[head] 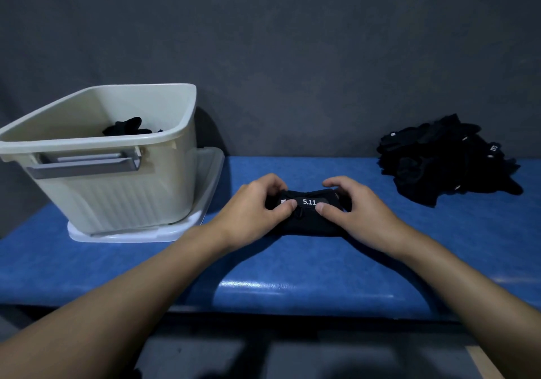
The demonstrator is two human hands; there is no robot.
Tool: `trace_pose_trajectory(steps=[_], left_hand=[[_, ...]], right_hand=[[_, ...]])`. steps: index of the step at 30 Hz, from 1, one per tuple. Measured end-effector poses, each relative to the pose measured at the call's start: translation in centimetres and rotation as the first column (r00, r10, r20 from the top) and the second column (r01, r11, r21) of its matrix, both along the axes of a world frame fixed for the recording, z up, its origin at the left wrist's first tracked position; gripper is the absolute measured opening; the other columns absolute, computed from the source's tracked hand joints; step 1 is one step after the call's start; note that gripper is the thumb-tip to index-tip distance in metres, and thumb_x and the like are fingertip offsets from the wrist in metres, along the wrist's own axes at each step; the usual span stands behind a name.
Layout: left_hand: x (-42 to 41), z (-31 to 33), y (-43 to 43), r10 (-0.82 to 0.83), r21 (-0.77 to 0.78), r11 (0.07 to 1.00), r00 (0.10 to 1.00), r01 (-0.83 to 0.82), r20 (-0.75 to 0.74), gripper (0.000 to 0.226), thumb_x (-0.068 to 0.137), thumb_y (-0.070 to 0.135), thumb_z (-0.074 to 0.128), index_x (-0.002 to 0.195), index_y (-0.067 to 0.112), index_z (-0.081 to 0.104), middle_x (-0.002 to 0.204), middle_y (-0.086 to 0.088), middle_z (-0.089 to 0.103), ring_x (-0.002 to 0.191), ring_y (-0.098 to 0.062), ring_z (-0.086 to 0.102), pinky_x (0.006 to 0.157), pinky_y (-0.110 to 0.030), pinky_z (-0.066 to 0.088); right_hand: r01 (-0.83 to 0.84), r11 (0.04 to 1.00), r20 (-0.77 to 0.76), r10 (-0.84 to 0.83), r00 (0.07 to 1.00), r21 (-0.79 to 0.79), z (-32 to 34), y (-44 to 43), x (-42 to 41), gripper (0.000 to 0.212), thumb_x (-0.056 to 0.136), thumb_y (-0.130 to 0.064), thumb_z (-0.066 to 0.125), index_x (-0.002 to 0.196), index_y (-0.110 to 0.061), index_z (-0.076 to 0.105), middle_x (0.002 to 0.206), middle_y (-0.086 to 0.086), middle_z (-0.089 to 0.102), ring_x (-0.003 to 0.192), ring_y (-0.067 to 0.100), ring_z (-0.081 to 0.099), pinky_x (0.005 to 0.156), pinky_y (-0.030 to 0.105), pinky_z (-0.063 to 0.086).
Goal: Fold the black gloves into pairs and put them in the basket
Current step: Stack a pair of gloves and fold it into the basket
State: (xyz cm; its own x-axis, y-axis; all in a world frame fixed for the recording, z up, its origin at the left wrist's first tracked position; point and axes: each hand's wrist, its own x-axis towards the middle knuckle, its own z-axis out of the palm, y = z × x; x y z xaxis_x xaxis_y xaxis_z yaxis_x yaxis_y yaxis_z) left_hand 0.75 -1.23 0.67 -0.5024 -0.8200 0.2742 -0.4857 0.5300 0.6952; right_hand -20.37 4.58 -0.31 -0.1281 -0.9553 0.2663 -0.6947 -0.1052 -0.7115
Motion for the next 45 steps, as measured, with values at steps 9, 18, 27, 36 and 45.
trace_pose_trajectory(steps=[9,18,27,36,45], left_hand=[[-0.3,-0.1,0.2,-0.085,0.034,0.996,0.992,0.088,-0.092,0.043,0.088,0.024,0.074,0.127,0.026,0.057,0.104,0.012,0.062,0.088,-0.007,0.064,0.080,-0.021,0.051],[-0.2,0.4,0.6,-0.092,-0.035,0.996,0.985,0.088,-0.147,0.044,0.082,0.026,0.081,0.119,0.033,0.059,0.121,0.016,0.057,0.099,-0.001,0.059,0.078,-0.011,0.043],[-1.6,1.7,1.5,0.150,0.188,0.979,0.906,-0.080,-0.395,0.078,0.071,0.043,0.087,0.135,0.029,0.043,0.120,0.004,0.062,0.105,-0.009,0.066,0.090,-0.026,0.054],[-3.6,6.1,4.7,0.121,0.291,0.938,0.606,0.189,-0.786,0.066,0.074,0.010,0.082,0.126,0.027,0.046,0.110,-0.013,0.071,0.093,-0.023,0.072,0.091,-0.055,0.056],[1.2,14.2,3.8,-0.022,0.073,0.992,0.730,0.098,-0.683,0.062,0.073,0.015,0.079,0.124,0.026,0.046,0.104,-0.014,0.074,0.097,-0.031,0.073,0.087,-0.054,0.058]], right_hand=[[-0.153,0.977,0.245,0.114,0.963,0.146,1.4,0.8,0.0,0.066,0.082,-0.016,0.077,0.138,-0.032,0.046,0.117,-0.004,0.061,0.101,0.006,0.064,0.084,0.016,0.050],[-0.196,0.977,0.330,0.161,0.930,0.078,2.2,1.7,0.3,0.056,0.081,0.000,0.073,0.127,-0.027,0.055,0.102,0.010,0.063,0.080,0.009,0.060,0.066,0.017,0.051],[-0.041,0.971,0.578,0.174,0.797,-0.236,3.2,2.8,0.3,0.057,0.079,0.015,0.068,0.123,-0.020,0.057,0.096,0.001,0.053,0.078,0.001,0.060,0.074,0.017,0.052],[-0.156,0.933,0.551,0.321,0.770,-0.325,6.0,5.0,1.8,0.060,0.081,0.017,0.064,0.130,-0.016,0.051,0.122,0.004,0.062,0.101,0.001,0.064,0.085,0.022,0.051],[-0.298,0.890,0.480,0.440,0.759,-0.344,13.4,3.0,4.8,0.070,0.075,-0.019,0.076,0.137,-0.035,0.048,0.135,0.006,0.054,0.112,0.022,0.066,0.093,0.042,0.055]])
